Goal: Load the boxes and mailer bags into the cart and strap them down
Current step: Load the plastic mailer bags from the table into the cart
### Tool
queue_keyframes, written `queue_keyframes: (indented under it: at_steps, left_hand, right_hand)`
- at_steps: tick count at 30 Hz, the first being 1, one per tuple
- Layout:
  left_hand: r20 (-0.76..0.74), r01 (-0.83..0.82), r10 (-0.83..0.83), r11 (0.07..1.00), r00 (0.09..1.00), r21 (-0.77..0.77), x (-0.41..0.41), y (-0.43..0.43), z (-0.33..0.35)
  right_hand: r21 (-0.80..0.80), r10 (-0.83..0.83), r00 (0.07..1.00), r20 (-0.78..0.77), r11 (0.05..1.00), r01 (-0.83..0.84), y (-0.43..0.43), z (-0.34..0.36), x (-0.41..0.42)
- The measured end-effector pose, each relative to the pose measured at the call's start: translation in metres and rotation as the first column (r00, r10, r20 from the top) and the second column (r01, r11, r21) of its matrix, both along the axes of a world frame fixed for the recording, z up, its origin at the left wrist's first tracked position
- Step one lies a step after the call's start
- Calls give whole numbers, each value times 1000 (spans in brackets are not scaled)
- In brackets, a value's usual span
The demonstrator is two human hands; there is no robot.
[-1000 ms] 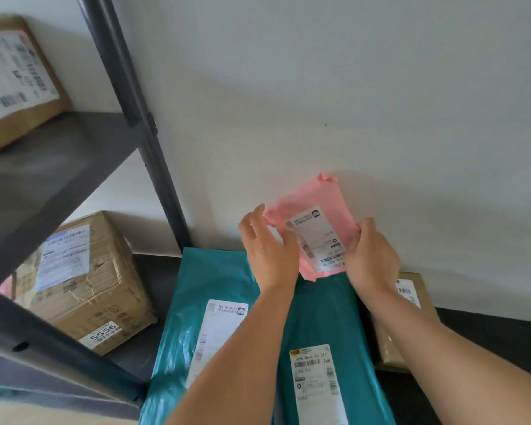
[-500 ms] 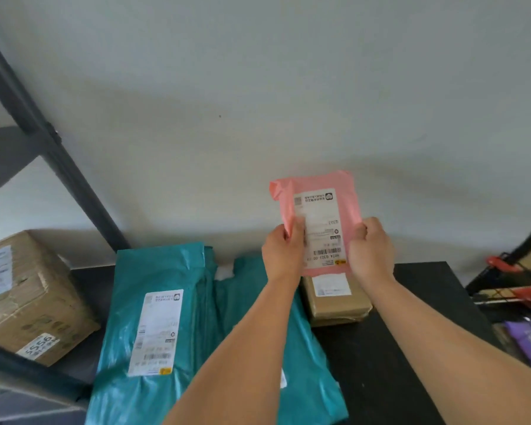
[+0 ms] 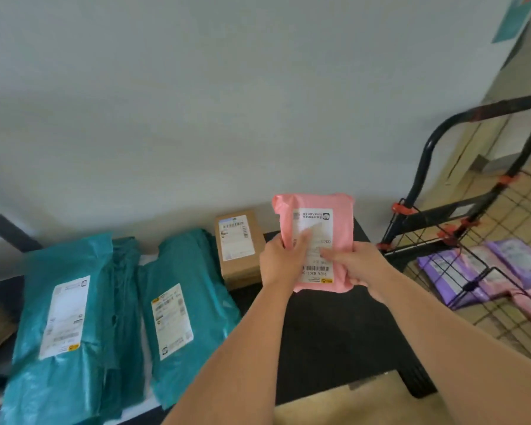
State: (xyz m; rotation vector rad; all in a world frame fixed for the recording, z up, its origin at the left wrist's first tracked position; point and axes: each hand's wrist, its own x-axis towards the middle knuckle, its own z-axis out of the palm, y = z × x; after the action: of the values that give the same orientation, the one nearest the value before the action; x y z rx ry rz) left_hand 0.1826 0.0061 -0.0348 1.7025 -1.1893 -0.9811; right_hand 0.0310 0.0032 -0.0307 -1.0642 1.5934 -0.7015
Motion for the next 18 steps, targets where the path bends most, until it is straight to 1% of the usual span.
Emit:
queue_keyframes:
  at_steps: [3, 5, 8, 12, 16, 18]
  left_hand:
    - [-69, 154, -147, 983, 987, 104, -51, 12, -5]
    - [-116, 235, -216, 954, 970, 189, -82, 20, -10]
    - [-127, 317, -292, 903, 948, 288, -132, 34, -16]
    - [-172, 389, -353, 880, 920, 273, -197, 49, -22]
    - [-193, 445, -406, 859, 893, 253, -247, 54, -27]
    - [-202, 473, -432, 846, 879, 245, -267, 53, -30]
  right_hand:
    - [20, -91, 993, -80, 995, 93, 18, -11, -51]
    - [66, -103, 986, -131, 991, 112, 33, -15, -86]
    - [121, -92, 978, -188, 986, 116, 58, -18, -138]
    - [88, -139, 978, -158, 984, 154, 84, -21, -199]
    - [56, -193, 964, -182, 977, 206, 100, -25, -245]
    - [42, -238, 956, -169, 968, 248, 104, -30, -264]
